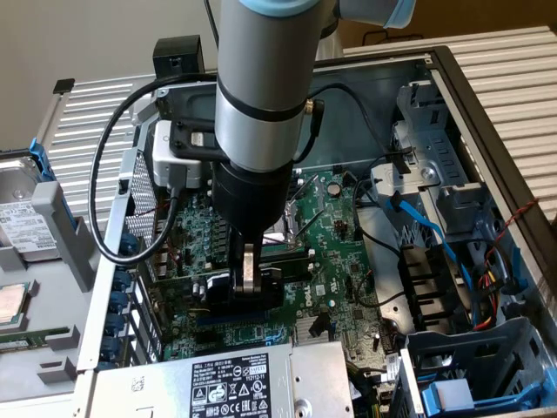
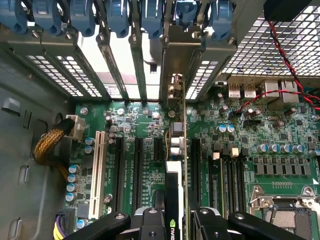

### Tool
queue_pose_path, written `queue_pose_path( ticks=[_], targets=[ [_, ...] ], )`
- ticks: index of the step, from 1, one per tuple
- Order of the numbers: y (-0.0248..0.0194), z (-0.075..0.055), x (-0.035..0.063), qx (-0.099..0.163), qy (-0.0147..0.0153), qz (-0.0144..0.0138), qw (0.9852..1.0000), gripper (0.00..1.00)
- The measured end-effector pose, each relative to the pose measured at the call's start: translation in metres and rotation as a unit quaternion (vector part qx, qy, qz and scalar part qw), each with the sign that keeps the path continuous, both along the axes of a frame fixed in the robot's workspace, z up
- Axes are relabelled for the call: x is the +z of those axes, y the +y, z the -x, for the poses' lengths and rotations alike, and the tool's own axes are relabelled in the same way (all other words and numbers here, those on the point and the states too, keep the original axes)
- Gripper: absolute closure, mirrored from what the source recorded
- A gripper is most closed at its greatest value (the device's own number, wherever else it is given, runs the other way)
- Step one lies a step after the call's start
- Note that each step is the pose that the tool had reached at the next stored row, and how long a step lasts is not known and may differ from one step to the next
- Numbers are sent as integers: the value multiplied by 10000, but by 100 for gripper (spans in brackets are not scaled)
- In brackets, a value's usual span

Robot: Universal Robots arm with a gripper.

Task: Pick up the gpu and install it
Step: 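Insert the gpu into the slot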

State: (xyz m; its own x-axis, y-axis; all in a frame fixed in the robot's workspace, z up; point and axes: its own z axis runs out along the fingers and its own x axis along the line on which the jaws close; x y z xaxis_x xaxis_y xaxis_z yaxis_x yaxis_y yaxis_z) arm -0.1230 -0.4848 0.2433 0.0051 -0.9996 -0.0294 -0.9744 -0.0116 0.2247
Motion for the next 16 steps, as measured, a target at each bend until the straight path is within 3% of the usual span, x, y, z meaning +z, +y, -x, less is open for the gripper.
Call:
queue_pose_path(
  ticks=[5, 16],
  targets=[
    [0, 6, 0, 0, -65, 1, 10000, 73],
    [1, 54, -7, 2, -79, 7, 10000, 73]
  ],
)
